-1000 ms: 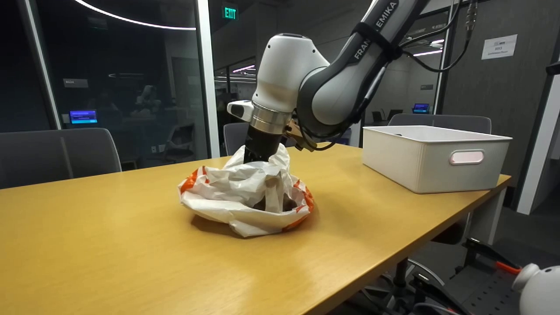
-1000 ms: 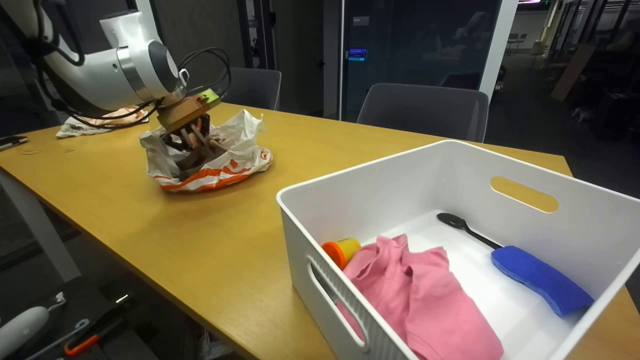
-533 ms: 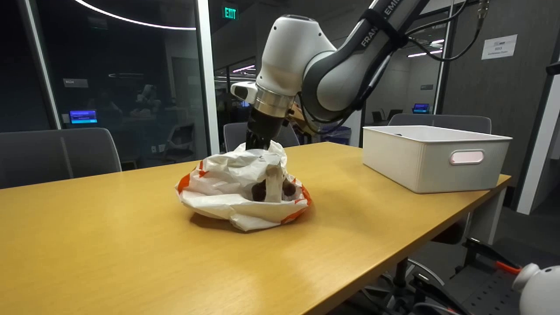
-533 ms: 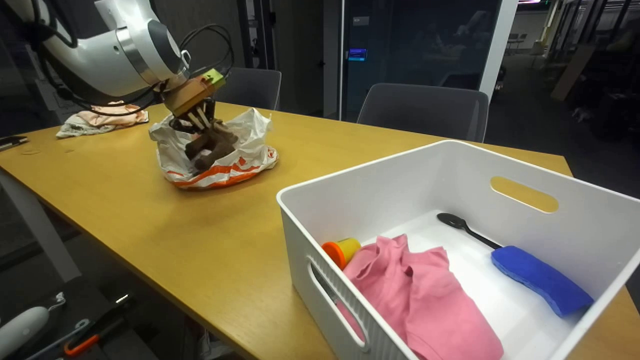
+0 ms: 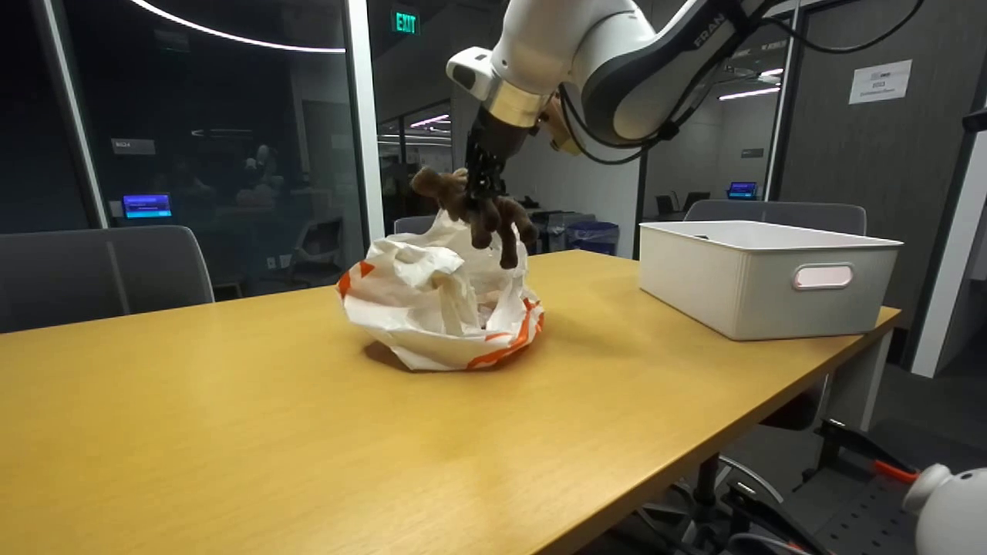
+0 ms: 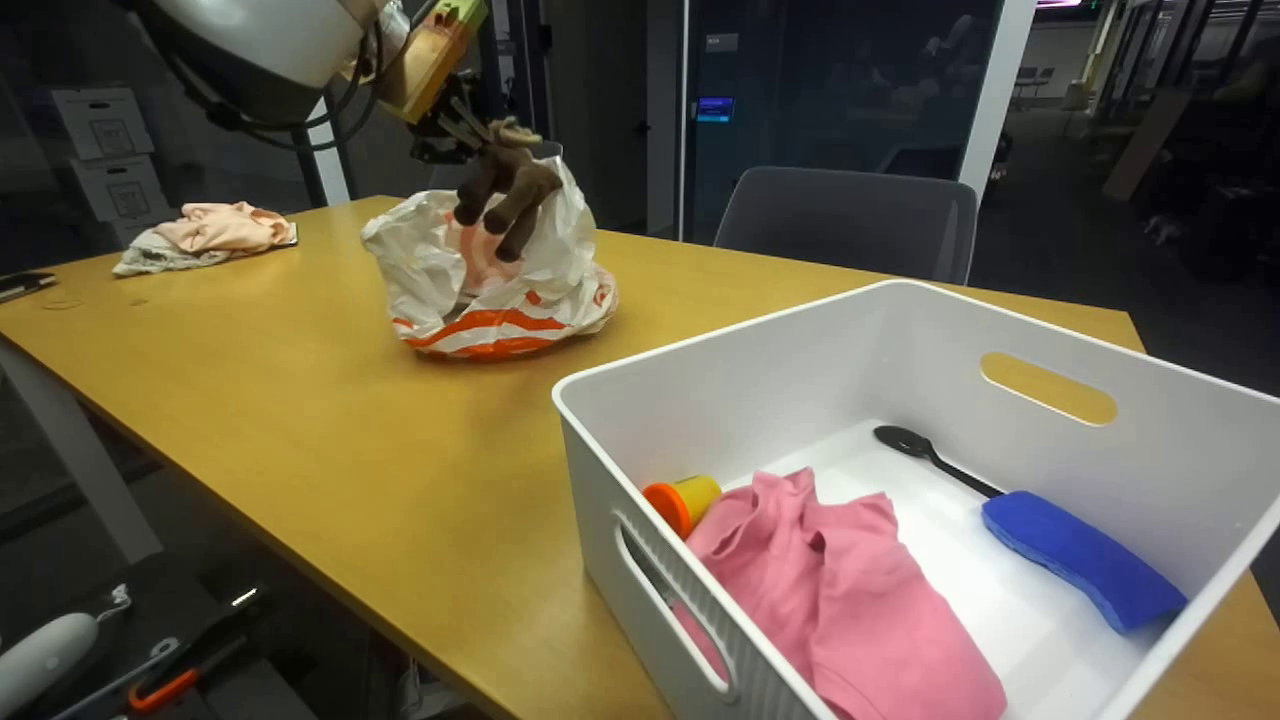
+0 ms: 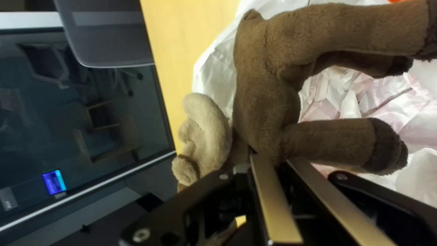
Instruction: Remove the pink cloth and toy moose from the plastic bag and put them in the white basket
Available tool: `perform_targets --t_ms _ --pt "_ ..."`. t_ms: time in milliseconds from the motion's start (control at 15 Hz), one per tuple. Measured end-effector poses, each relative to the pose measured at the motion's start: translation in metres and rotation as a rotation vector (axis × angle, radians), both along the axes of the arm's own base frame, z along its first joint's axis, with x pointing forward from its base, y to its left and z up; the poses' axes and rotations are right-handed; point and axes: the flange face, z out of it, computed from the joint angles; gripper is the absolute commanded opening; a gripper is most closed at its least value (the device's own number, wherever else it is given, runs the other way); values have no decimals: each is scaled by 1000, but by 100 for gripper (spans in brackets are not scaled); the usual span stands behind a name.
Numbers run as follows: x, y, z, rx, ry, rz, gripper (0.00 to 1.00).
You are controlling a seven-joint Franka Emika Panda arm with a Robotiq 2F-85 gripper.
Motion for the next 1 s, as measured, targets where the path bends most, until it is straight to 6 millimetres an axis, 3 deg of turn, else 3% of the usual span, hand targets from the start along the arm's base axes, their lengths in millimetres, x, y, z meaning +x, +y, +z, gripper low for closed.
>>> perform_targets --t_ms 333,667,1000 --pt "11 -61 49 -18 -81 -251 9" --pt "0 -125 49 77 150 -485 8" --pt "-16 -211 85 47 155 -786 8"
